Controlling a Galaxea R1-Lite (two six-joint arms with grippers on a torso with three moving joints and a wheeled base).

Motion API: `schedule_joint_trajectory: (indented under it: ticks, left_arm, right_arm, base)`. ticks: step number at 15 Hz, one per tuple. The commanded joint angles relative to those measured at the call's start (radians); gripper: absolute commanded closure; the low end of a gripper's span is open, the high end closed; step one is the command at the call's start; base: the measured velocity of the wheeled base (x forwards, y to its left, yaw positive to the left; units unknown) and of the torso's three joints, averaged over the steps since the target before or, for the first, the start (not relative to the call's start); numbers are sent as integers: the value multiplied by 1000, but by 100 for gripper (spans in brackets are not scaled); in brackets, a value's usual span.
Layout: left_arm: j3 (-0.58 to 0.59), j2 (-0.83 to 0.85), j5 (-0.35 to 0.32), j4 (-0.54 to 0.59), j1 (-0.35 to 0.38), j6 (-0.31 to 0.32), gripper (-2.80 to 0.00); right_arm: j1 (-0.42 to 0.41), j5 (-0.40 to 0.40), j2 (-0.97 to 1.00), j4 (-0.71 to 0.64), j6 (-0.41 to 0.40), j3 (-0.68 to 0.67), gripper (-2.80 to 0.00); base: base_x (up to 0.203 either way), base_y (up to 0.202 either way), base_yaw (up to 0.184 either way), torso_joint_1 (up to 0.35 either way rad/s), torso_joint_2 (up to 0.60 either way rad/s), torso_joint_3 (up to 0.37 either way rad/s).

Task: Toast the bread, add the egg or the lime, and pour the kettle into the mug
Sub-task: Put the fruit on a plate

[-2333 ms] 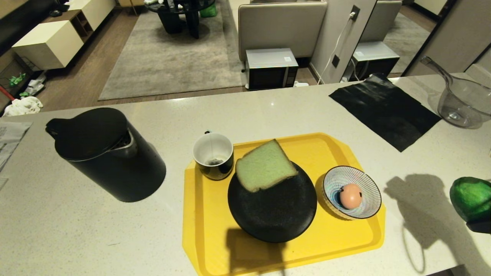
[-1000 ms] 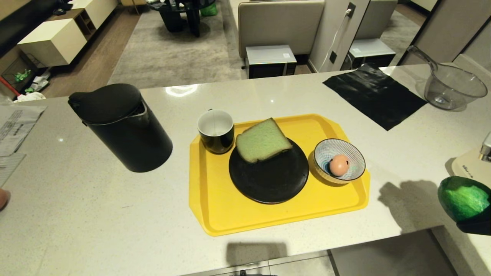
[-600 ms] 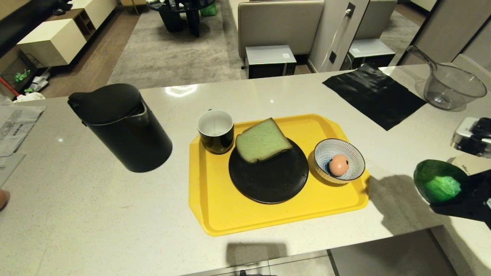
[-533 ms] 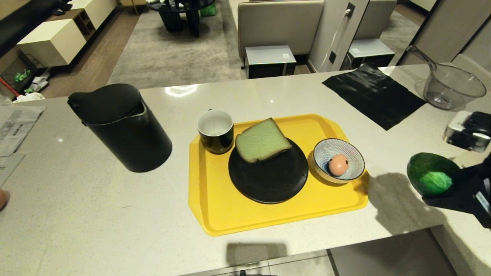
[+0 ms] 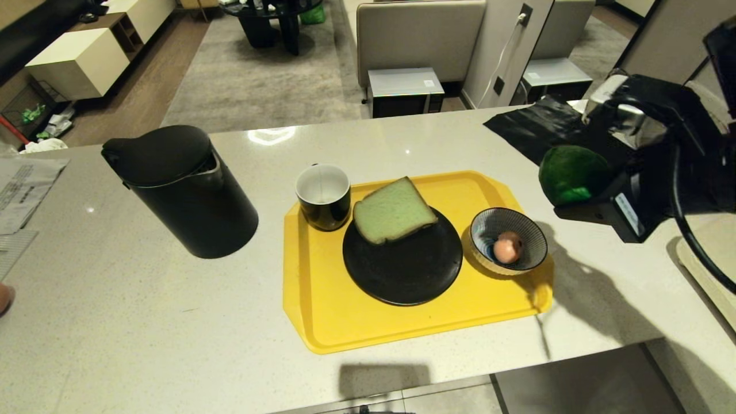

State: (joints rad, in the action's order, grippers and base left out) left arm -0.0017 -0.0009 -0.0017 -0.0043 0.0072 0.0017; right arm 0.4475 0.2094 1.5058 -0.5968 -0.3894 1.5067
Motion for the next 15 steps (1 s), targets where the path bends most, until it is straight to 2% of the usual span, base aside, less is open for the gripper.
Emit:
schedule_joint_trajectory:
  ticks: [1, 3, 7, 11, 15]
  left_arm:
    - [0, -1, 0, 0, 0, 0, 0]
    - [0, -1, 0, 0, 0, 0, 0]
    - [0, -1, 0, 0, 0, 1, 0]
    - [0, -1, 0, 0, 0, 1, 0]
    - [0, -1, 0, 0, 0, 1, 0]
  right_arm:
    - [34, 35, 109, -5, -13, 112, 0]
    - [57, 53, 152, -27, -19, 174, 0]
    - [127, 65, 179, -90, -38, 185, 0]
    - [133, 91, 280, -116, -42, 349, 0]
    - [134, 93, 338, -137, -62, 394, 0]
  base:
    - [0, 0, 0, 0, 0, 0]
    - [0, 0, 0, 0, 0, 0]
    - [0, 0, 0, 0, 0, 0]
    - [0, 0, 0, 0, 0, 0]
    - [0, 0, 0, 0, 0, 0]
